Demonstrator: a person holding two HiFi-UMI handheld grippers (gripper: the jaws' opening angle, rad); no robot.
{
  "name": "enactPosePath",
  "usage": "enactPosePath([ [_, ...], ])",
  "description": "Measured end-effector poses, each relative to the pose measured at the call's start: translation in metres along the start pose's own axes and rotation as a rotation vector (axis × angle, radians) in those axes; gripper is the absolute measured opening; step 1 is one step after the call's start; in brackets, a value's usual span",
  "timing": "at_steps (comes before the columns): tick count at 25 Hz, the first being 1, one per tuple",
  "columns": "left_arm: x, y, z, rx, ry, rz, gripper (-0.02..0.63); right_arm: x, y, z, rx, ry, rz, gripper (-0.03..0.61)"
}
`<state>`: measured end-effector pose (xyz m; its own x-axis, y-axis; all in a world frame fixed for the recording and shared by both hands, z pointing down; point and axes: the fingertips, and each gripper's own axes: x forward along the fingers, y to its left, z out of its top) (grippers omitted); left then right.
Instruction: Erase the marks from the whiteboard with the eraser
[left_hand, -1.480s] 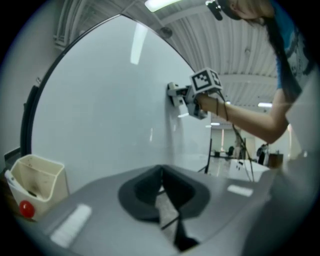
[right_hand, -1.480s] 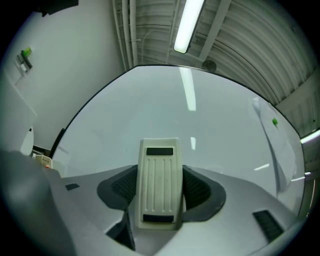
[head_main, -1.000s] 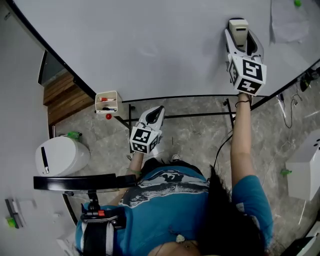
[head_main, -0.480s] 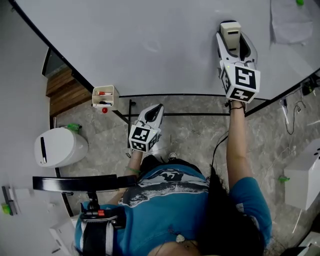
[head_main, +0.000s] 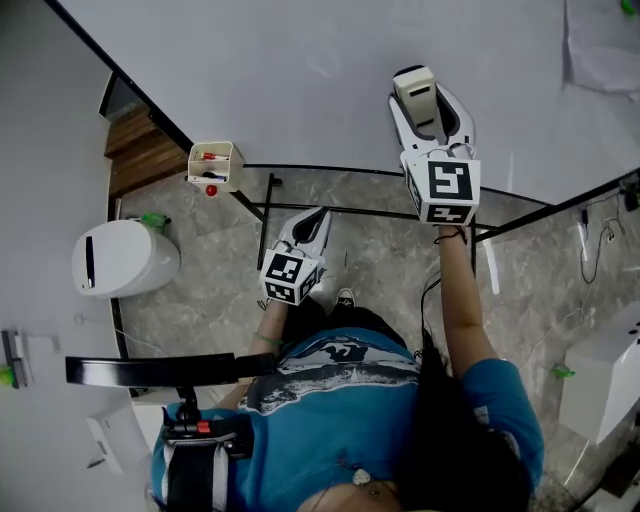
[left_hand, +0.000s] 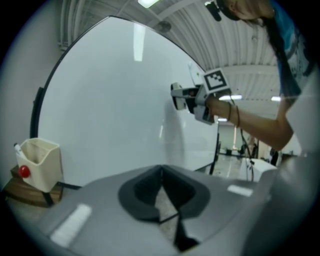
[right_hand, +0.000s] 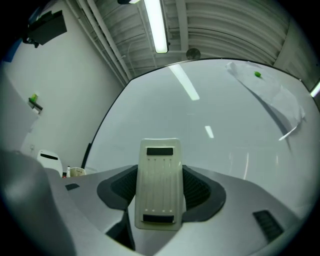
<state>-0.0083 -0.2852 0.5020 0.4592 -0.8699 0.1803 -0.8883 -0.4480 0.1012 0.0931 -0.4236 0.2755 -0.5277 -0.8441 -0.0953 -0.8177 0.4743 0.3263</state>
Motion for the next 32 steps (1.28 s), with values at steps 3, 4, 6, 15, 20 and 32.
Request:
enactPosePath([
  [3,-0.01,0.007,-0.014,-0.007,0.024,0.025,0.006,0.005,0.039,-0.024,0.01,0.034,0.073,0.262],
  [4,-0.014,0.009,-0.016,-0.008,0.027,0.033,0.006,0.005,0.052,-0.03,0.016,0.044,0.098,0.262],
  [6,-0.023,0.015,-0.015,-0.002,0.027,0.048,0.006,0.004,0.077,-0.038,0.024,0.062,0.142,0.262],
  [15,-0.093,0.044,-0.007,-0.006,-0.005,0.114,0.006,-0.018,0.187,-0.047,0.076,0.135,0.272,0.262],
  [20,-0.145,0.054,-0.018,-0.005,-0.002,0.111,0.006,-0.046,0.248,-0.048,0.131,0.182,0.283,0.262],
  [32,-0.263,0.038,-0.057,-0.04,-0.002,0.053,0.006,-0.153,0.356,-0.054,0.231,0.298,0.234,0.262],
])
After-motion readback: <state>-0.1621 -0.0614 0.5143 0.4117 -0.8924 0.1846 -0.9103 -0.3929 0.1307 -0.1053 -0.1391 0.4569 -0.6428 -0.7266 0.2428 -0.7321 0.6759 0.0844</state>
